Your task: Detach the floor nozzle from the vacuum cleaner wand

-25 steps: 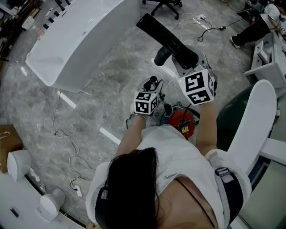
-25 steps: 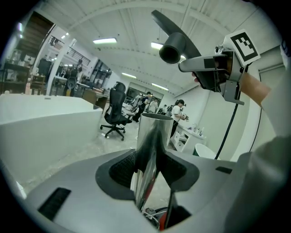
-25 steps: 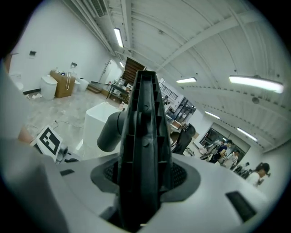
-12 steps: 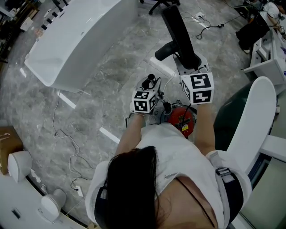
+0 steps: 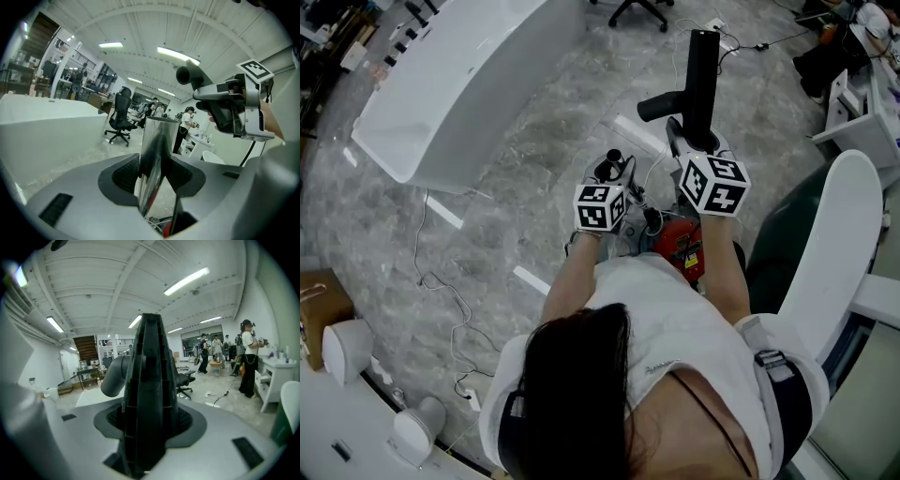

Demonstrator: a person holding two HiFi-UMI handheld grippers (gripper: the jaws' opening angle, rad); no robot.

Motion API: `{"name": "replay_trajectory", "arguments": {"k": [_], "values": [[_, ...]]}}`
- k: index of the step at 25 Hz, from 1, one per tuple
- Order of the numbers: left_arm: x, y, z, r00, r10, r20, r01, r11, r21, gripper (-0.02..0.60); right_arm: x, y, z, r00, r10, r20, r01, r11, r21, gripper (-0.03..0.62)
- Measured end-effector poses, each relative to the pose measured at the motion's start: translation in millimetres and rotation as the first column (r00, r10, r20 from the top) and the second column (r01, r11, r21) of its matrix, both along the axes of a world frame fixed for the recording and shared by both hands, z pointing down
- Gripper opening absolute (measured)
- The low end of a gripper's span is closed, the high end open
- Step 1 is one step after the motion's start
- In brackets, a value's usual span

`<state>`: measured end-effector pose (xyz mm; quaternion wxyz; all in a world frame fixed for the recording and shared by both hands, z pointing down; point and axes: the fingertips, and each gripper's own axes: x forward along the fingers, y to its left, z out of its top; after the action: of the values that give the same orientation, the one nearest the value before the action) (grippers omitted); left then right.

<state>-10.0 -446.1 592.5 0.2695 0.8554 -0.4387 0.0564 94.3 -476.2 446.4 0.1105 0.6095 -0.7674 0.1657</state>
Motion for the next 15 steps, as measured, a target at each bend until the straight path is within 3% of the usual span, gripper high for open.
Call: {"name": "replay_trajectory", "arguments": {"k": [11,15], "values": [[3,0,-1,1.000,0.012,0.005,-0.012,1.000,0.012,0.163,9,12,3,1.000,0.014,-0.008,-0.014,1.000,0.001,0.212],[3,5,-7,0.999,0.039,-0.012,-0.038,0.999,0.038,0.240,8,13,3,1.000,0.002,-0.022,-0.002,1.000,0.000,0.212]]}}
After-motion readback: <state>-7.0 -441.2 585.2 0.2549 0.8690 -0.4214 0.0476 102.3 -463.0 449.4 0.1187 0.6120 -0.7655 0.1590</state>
